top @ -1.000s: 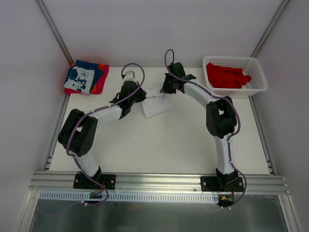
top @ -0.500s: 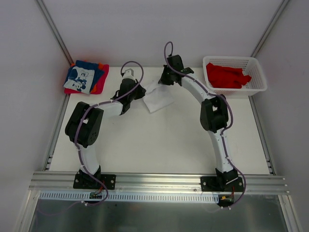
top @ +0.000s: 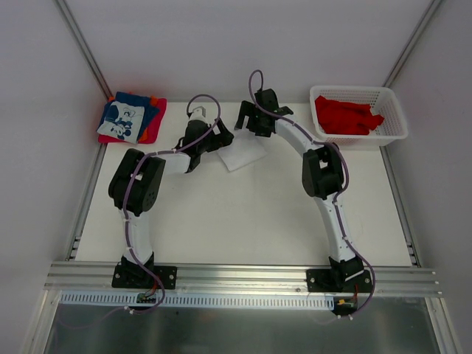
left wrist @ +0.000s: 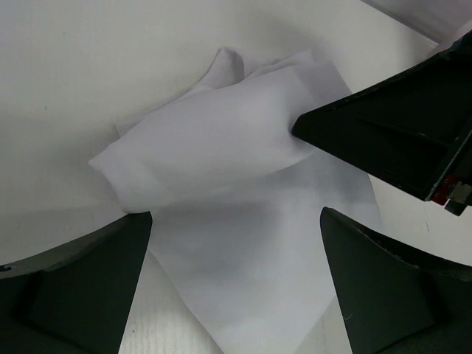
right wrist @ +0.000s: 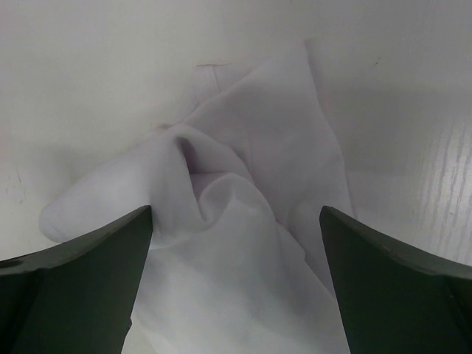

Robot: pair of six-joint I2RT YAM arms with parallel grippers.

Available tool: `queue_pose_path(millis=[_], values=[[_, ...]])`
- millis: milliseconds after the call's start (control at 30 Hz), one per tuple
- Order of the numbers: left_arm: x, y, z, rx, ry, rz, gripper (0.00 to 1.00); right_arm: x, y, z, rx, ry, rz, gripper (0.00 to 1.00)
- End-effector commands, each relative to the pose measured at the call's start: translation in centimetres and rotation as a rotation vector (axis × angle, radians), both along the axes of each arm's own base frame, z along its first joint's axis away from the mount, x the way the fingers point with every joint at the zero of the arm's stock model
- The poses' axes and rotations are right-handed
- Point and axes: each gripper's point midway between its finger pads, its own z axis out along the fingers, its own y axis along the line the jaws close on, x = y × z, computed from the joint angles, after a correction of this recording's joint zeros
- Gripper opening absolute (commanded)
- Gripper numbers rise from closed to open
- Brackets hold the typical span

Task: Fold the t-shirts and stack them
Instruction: Fold the tshirt

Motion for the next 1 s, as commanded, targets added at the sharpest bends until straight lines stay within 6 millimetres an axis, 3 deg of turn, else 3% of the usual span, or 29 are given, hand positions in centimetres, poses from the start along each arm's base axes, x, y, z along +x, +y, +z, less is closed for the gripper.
queue_pose_path(millis=[0, 100, 200, 300, 333, 367, 400, 567, 600, 633, 667, 700, 733, 767, 800, 867, 967], values=[[1.5, 0.2, 5.2, -0.023, -0.148, 0.013, 0.99, 1.8, 0.2, 4.5, 0.018, -0.119, 0.001, 0.99], [1.4, 0.4, 6.9, -0.016, -0.183, 0.006, 0.99, 1.3, -0.2, 6.5, 0.009, -0.140, 0.001, 1.00], [0.6, 0.5, 9.9, -0.032, -0.229, 0.002, 0.99, 0.0, -0.5, 8.5, -0.013, -0.166, 0.003, 0.99], [-0.8, 0.6, 10.8, -0.038, -0.235, -0.003, 0.99, -1.4, -1.1, 10.8, -0.044, -0.194, -0.007, 0.99], [-1.8, 0.4, 12.4, -0.049, -0.263, -0.013, 0.99, -1.9, -1.2, 11.6, -0.047, -0.201, -0.009, 0.99], [-2.6, 0.4, 12.3, -0.044, -0.255, -0.020, 0.99, -2.6, -1.2, 12.0, -0.066, -0.202, -0.006, 0.99], [-3.3, 1.1, 14.4, -0.043, -0.299, 0.014, 0.99, -3.4, -1.5, 13.7, -0.072, -0.222, -0.009, 1.00], [-7.9, 1.8, 15.4, -0.008, -0.255, 0.049, 0.99, -7.2, -3.0, 17.4, -0.125, -0.249, -0.027, 0.99], [-9.0, 2.0, 16.8, -0.025, -0.277, 0.052, 0.99, -7.9, -2.8, 17.6, -0.104, -0.237, -0.025, 0.99], [-10.1, 2.4, 15.7, -0.022, -0.251, 0.059, 0.99, -8.8, -3.2, 17.5, -0.096, -0.219, -0.022, 0.98], [-11.3, 2.3, 15.0, -0.018, -0.225, 0.053, 0.99, -9.4, -3.0, 17.2, -0.083, -0.204, -0.011, 0.87], [-12.6, 2.6, 16.2, -0.044, -0.246, 0.054, 0.99, -9.8, -2.9, 16.7, -0.069, -0.189, -0.014, 0.63], [-13.8, 2.9, 14.5, -0.043, -0.212, 0.055, 0.98, -10.1, -2.9, 15.7, -0.062, -0.174, -0.008, 0.50], [-15.1, 2.4, 13.9, -0.041, -0.194, 0.033, 0.97, -10.5, -2.2, 15.2, -0.043, -0.159, 0.019, 0.29], [-16.3, 2.5, 14.6, -0.058, -0.208, 0.028, 0.95, -10.5, -1.9, 14.7, -0.034, -0.147, 0.028, 0.01], [-18.5, 2.9, 12.4, -0.031, -0.157, 0.027, 0.93, -10.5, -0.5, 13.3, 0.002, -0.103, 0.081, 0.01], [-21.6, 2.4, 11.7, -0.045, -0.145, -0.009, 0.92, -9.6, 1.0, 11.5, 0.017, -0.066, 0.120, 0.00]])
